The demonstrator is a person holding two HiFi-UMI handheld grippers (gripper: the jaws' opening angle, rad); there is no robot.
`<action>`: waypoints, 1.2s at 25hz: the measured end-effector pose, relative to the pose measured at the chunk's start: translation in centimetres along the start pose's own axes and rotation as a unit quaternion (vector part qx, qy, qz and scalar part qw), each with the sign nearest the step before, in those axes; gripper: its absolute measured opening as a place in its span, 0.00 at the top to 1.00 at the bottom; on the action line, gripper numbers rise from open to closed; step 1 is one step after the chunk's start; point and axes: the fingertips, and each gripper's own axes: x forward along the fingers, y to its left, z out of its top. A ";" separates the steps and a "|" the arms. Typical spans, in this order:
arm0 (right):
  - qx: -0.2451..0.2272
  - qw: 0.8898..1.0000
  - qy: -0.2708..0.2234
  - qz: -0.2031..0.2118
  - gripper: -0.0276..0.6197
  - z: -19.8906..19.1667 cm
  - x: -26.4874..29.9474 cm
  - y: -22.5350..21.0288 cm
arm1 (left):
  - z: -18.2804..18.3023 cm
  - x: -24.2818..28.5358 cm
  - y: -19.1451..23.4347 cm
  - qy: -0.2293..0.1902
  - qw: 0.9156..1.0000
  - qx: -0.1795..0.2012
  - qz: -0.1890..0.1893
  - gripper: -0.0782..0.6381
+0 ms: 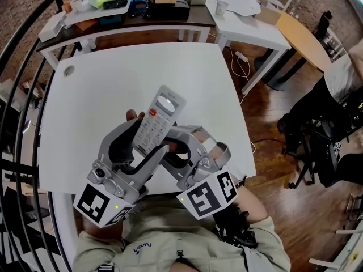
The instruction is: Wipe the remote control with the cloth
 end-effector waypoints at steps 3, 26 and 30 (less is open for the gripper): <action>0.004 1.000 0.002 0.002 0.76 -0.2 0.0 -0.1 | -0.2 0.1 0.1 0.001 1.000 -0.001 0.003 0.55; 0.045 0.986 -0.009 -0.159 0.76 -0.1 -4.4 -13.6 | 3.9 1.3 4.7 -0.016 0.993 0.094 0.069 0.55; 0.046 0.983 -0.022 -0.176 0.76 0.5 -4.4 -15.7 | 4.6 2.0 5.9 -0.013 0.990 0.116 0.083 0.55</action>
